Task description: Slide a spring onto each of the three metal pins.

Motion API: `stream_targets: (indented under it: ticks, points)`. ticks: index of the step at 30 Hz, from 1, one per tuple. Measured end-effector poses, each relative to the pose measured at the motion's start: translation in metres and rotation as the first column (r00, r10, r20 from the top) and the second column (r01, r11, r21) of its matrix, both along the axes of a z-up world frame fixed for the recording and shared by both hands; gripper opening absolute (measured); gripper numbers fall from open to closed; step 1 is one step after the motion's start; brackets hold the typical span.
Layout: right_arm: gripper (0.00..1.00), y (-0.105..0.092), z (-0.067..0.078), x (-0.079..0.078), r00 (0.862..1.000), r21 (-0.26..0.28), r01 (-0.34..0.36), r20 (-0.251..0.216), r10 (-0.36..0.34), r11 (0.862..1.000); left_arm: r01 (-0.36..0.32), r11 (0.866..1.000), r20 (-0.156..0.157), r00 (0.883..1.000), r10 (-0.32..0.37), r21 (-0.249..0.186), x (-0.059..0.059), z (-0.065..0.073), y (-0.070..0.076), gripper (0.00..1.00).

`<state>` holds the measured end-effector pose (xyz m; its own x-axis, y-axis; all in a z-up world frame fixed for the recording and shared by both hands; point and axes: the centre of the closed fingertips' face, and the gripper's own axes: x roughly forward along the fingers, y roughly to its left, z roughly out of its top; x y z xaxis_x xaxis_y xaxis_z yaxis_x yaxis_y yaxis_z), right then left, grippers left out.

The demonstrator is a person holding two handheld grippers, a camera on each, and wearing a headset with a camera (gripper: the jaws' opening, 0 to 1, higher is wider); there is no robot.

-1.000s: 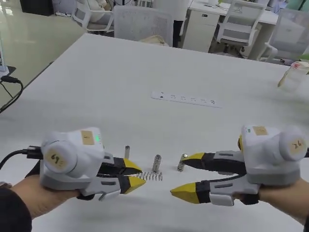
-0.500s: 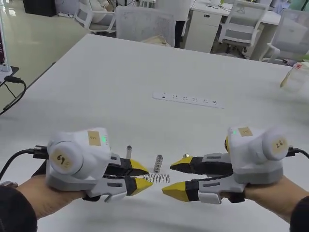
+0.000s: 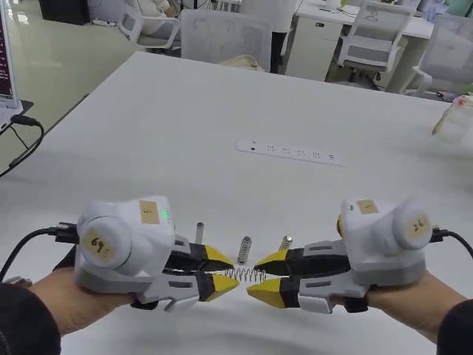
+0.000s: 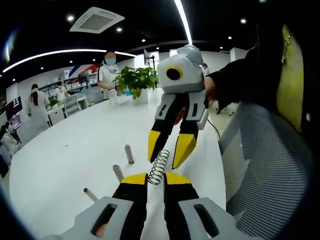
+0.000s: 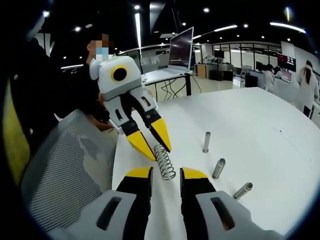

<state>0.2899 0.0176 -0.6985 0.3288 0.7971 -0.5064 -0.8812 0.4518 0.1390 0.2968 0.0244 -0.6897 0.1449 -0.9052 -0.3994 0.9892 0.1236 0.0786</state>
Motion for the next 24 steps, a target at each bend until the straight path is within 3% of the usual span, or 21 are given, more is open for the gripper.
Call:
stream_targets:
  ticks: [5,14,24]
  points:
    - [0.17,0.001,0.0,-0.001,1.0,0.011,-0.005,-0.002,0.005,1.0,0.006,1.0,-0.006,1.0,-0.006,-0.008,-0.001,0.001,-0.002,0.04]
    - [0.13,0.002,0.013,-0.002,0.998,0.156,0.029,-0.065,-0.019,0.987,0.009,0.999,-0.028,1.0,-0.01,-0.032,-0.003,0.004,-0.002,0.04]
    - [0.11,0.006,0.017,-0.002,0.993,0.223,0.054,-0.116,-0.028,0.973,0.009,0.998,-0.035,0.999,-0.011,-0.059,-0.005,0.009,-0.003,0.04]
